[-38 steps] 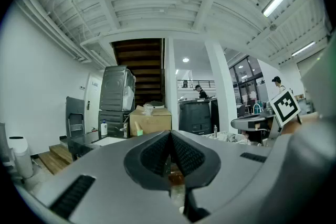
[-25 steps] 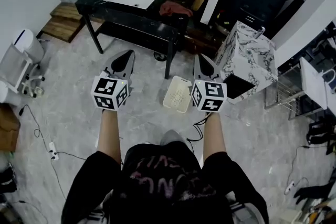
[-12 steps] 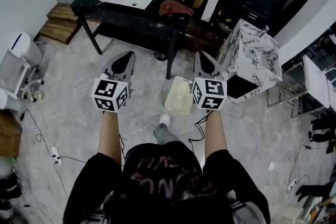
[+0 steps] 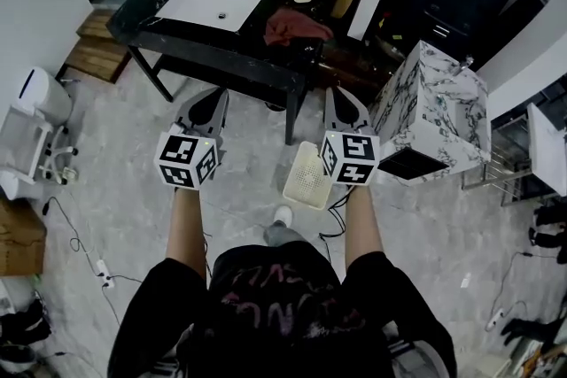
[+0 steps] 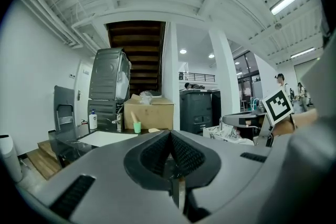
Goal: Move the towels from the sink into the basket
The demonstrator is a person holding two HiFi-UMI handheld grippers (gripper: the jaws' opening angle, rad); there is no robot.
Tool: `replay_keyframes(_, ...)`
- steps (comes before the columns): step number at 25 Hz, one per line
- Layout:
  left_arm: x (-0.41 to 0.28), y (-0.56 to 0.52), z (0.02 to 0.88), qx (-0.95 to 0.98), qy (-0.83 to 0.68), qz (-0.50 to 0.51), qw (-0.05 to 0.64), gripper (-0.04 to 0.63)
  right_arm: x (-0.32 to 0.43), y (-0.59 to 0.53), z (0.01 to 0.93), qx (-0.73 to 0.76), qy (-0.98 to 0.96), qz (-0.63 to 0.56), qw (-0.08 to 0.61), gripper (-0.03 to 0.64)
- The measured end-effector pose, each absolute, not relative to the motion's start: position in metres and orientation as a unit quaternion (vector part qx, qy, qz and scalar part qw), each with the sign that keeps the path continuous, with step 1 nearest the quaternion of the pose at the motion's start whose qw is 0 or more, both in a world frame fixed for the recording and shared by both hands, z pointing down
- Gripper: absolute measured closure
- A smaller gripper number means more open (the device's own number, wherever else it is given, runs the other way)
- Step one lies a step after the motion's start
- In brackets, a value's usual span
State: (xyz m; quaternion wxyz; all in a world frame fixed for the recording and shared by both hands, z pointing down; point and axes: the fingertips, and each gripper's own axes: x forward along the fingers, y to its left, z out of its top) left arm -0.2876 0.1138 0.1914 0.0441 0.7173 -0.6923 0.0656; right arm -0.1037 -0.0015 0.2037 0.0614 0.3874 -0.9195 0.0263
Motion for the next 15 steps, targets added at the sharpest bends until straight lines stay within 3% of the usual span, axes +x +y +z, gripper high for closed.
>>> replay_keyframes(15,-0.301,-0.006,0.202,0.718,-0.689,0.073,0.063,0.589,-0.121,-0.116,0.212,0.384,-0.92,0.04,0.06,0.601)
